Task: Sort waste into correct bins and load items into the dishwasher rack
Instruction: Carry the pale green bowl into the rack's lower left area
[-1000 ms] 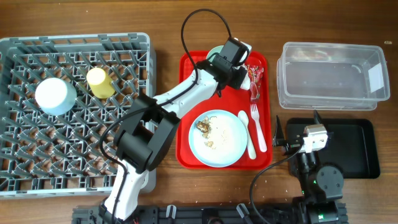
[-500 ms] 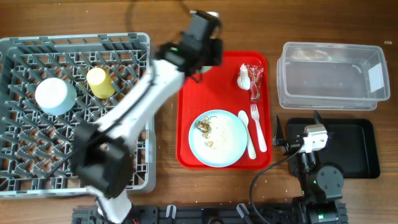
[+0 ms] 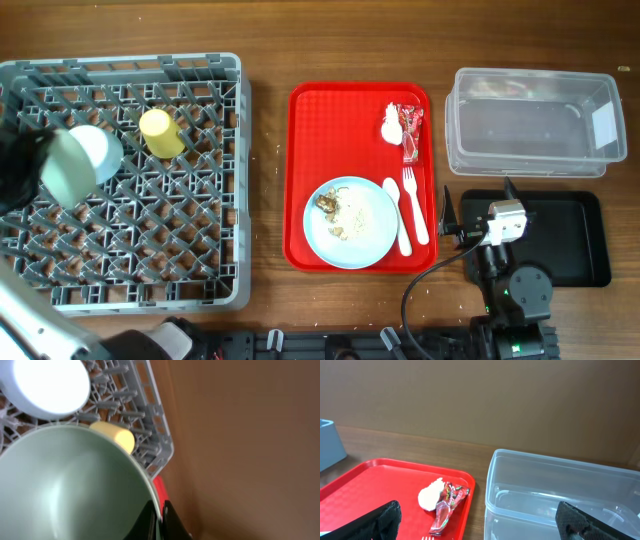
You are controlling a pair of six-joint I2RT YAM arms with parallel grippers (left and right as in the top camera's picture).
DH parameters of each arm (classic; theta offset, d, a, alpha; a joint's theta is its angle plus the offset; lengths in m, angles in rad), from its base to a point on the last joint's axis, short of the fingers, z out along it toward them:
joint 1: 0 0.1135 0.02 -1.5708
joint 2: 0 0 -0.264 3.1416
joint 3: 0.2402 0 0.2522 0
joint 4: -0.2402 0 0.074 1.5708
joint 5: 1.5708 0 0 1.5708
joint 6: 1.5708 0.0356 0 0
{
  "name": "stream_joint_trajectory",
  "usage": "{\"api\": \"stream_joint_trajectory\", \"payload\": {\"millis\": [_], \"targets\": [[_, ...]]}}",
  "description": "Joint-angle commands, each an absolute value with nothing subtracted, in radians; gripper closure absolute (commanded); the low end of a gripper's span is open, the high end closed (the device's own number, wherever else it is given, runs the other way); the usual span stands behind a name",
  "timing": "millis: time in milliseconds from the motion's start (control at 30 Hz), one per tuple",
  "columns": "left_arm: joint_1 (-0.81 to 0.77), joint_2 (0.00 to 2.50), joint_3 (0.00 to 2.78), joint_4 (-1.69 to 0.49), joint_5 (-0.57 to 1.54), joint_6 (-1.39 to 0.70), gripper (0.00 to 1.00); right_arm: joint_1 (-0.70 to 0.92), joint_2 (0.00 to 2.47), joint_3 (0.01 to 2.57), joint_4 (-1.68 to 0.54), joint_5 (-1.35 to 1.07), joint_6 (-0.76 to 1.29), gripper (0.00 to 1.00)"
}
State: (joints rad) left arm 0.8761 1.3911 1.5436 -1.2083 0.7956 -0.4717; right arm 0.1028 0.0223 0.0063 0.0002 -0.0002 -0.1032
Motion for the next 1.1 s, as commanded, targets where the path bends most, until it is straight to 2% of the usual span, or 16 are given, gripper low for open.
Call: {"api": "stream_joint_trajectory", "payload": {"millis": [0, 67, 167, 400, 733, 900, 933, 967, 1000, 1033, 1067], "targets": [[1.103, 1.423, 1.324, -1.118, 1.322, -0.258, 0.96, 0.103, 0.019, 0.005, 0.006, -0.01, -0.113, 0.0], [1.195, 1.474, 1.134, -0.909, 1.573, -0.257, 0.96, 0.103, 0.019, 0.005, 0.006, -0.01, -0.113, 0.0], [1.234, 1.564, 1.039, -0.862, 1.576, -0.265, 0.96, 0.103, 0.019, 0.005, 0.006, -0.01, -0.113, 0.0], [1.235, 1.702, 1.034, -0.741, 1.554, -0.265, 0.96, 0.103, 0.019, 0.005, 0.006, -0.01, -0.112, 0.0], [1.228, 1.771, 1.007, -0.759, 1.536, -0.272, 0.96, 0.103, 0.019, 0.005, 0.006, -0.01, -0.112, 0.0], [1.257, 1.771, 1.007, -0.759, 1.537, -0.44, 0.94, 0.103, 0.019, 0.005, 0.006, -0.01, -0.112, 0.0], [1.277, 1.771, 1.007, -0.758, 1.536, -0.442, 0.83, 0.103, 0.019, 0.005, 0.006, -0.01, -0.112, 0.0], [1.294, 1.771, 1.007, -0.759, 1.536, -0.442, 0.61, 0.103, 0.019, 0.005, 0.006, -0.01, -0.112, 0.0], [1.314, 1.771, 1.007, -0.759, 1.536, -0.442, 0.24, 0.103, 0.019, 0.005, 0.006, -0.01, -0.112, 0.0], [1.331, 1.771, 1.007, -0.759, 1.536, -0.442, 0.1, 0.103, 0.019, 0.005, 0.006, -0.01, -0.112, 0.0], [1.343, 1.771, 1.007, -0.759, 1.536, -0.442, 0.07, 0.103, 0.019, 0.005, 0.006, -0.01, -0.112, 0.0]]}}
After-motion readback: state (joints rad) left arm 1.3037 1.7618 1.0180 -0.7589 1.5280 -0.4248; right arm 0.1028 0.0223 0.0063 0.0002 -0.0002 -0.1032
